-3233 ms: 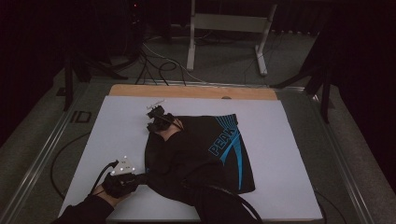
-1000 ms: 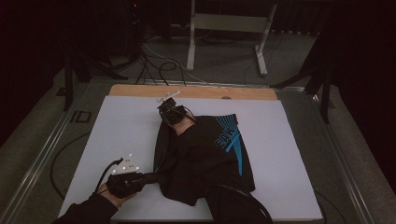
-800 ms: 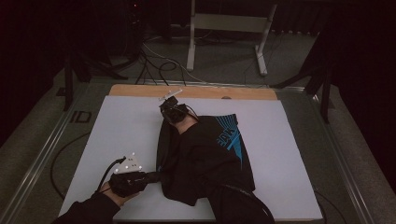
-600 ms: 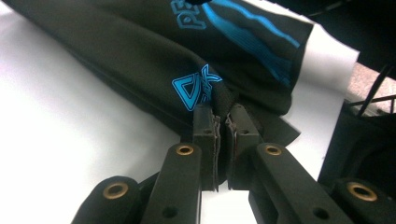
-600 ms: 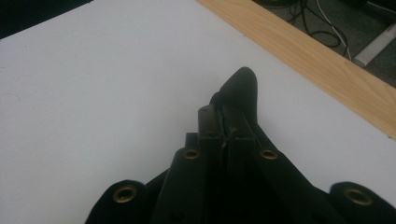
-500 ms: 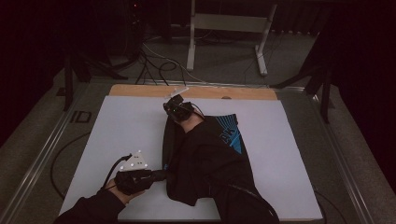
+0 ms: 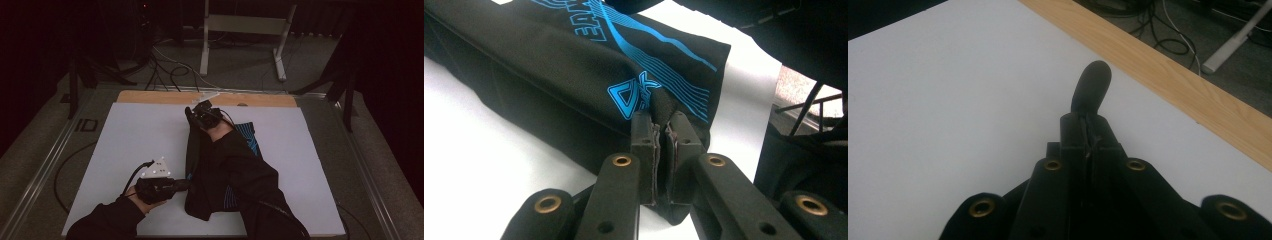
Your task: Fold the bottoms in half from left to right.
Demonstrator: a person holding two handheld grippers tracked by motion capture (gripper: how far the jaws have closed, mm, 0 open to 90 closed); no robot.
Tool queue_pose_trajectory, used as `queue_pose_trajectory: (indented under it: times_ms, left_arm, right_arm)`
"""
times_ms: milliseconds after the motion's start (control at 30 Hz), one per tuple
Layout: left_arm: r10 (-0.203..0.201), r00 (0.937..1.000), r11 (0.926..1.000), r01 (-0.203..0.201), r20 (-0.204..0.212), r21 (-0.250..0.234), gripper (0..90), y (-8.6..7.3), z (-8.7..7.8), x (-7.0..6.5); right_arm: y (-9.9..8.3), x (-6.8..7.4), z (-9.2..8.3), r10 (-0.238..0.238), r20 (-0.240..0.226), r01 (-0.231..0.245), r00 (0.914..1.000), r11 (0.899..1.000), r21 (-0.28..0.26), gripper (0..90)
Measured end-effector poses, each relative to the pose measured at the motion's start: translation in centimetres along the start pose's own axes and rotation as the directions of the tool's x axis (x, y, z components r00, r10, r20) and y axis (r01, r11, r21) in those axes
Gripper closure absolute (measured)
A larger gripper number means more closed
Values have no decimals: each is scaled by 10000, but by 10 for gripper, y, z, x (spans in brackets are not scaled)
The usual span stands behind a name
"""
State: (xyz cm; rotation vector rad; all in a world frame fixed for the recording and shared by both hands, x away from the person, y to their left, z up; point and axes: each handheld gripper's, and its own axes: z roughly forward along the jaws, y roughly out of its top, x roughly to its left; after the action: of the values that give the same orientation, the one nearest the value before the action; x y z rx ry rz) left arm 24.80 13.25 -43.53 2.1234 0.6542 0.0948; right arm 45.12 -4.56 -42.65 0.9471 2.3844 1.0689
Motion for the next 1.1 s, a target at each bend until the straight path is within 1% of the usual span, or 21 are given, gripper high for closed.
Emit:
queue_pose_trajectory:
  times_ms: [133,200,233,333,433,533,567,600,700,833,867,900,1100]
  left_arm:
    - [90,9999,10000,-90,61,34,850,4,4,-2]
    - [142,9999,9999,-142,93,39,850,6,7,-3]
    - [237,9996,9997,-237,177,16,850,11,11,-4]
    - [329,9992,9994,-331,215,52,850,14,14,-5]
    - [446,9984,9990,-447,342,33,850,20,20,-7]
    - [500,9979,9987,-501,413,12,850,23,23,-8]
    - [596,9972,9982,-596,451,-5,850,26,26,-9]
    - [596,9972,9982,-596,451,-5,850,26,26,-9]
    - [733,9957,9973,-735,571,12,850,32,33,-12]
    - [805,9940,9967,-806,743,-13,849,38,40,-15]
    - [805,9940,9967,-806,743,-13,849,38,40,-15]
    - [880,9926,9961,-881,833,-30,849,41,45,-17]
    - [1080,9891,9941,-1078,1004,-71,849,49,57,-21]
  right_arm:
    - [-3,-5,-5,60,90,-60,9999,10000,-6,882]
    - [-6,-9,-10,128,150,-128,9998,9999,-50,882]
    - [-8,-12,-14,116,217,-114,9997,9999,-80,882]
    - [-10,-17,-19,137,379,-134,9992,9999,-91,882]
    - [-13,-23,-25,189,450,-184,9988,9998,-110,882]
    - [-14,-26,-28,112,527,-107,9985,9999,-102,882]
    - [-15,-30,-33,129,619,-121,9980,9998,-138,881]
    - [-15,-30,-33,129,619,-121,9980,9998,-138,881]
    - [-20,-38,-40,176,748,-165,9970,9998,-145,881]
    - [-25,-47,-49,297,852,-282,9959,9994,-184,881]
    - [-25,-47,-49,297,852,-282,9959,9994,-184,881]
    - [-28,-51,-53,350,909,-329,9952,9992,-239,881]
    - [-36,-63,-64,514,1126,-485,9923,9984,-283,881]
